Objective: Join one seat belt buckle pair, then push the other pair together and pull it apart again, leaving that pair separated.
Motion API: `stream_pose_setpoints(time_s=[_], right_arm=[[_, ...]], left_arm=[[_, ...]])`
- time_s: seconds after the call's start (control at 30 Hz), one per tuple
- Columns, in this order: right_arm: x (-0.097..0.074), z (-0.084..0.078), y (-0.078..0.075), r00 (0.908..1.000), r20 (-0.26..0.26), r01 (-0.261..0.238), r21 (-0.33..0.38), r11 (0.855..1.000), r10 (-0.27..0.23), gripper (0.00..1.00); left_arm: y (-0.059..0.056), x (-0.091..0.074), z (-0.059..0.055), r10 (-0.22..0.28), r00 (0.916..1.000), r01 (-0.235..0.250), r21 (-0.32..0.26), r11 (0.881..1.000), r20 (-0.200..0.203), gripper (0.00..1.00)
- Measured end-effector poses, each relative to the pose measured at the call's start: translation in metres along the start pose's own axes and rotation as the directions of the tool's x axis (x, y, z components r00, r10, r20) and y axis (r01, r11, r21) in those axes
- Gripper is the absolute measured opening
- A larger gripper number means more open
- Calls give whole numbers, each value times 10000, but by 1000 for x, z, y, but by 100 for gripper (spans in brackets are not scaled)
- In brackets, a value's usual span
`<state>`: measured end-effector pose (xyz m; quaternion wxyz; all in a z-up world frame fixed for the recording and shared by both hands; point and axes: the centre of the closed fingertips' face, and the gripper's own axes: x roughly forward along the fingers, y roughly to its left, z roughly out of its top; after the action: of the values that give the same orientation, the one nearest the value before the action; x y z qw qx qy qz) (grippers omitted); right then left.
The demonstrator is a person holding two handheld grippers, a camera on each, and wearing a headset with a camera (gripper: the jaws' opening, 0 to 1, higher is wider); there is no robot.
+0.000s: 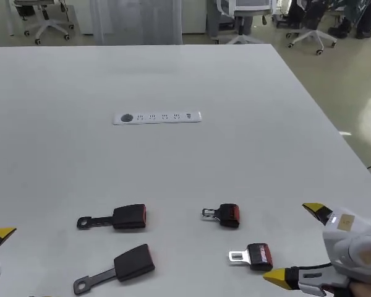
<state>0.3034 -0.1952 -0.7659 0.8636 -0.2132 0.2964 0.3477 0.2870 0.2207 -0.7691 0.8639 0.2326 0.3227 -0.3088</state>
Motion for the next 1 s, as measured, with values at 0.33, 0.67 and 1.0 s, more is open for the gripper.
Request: stream_pose_setpoints(time_s=[0.33, 0.67, 1.0], right_arm=[[4, 1, 12, 9984, 462, -342, 543, 9979, 317, 100], [0, -6, 10, 9977, 619, -324, 787, 9964, 275, 100], [-4, 9, 12, 9855, 1696, -156, 634, 9979, 46, 99]], left_arm=[[0, -4, -3, -69, 9994, 87, -553, 9984, 330, 100], [-3, -6, 9, -266, 9946, 349, -819, 9960, 1008, 100], [-1, -6, 13, -136, 9922, 245, -871, 9959, 1236, 100]])
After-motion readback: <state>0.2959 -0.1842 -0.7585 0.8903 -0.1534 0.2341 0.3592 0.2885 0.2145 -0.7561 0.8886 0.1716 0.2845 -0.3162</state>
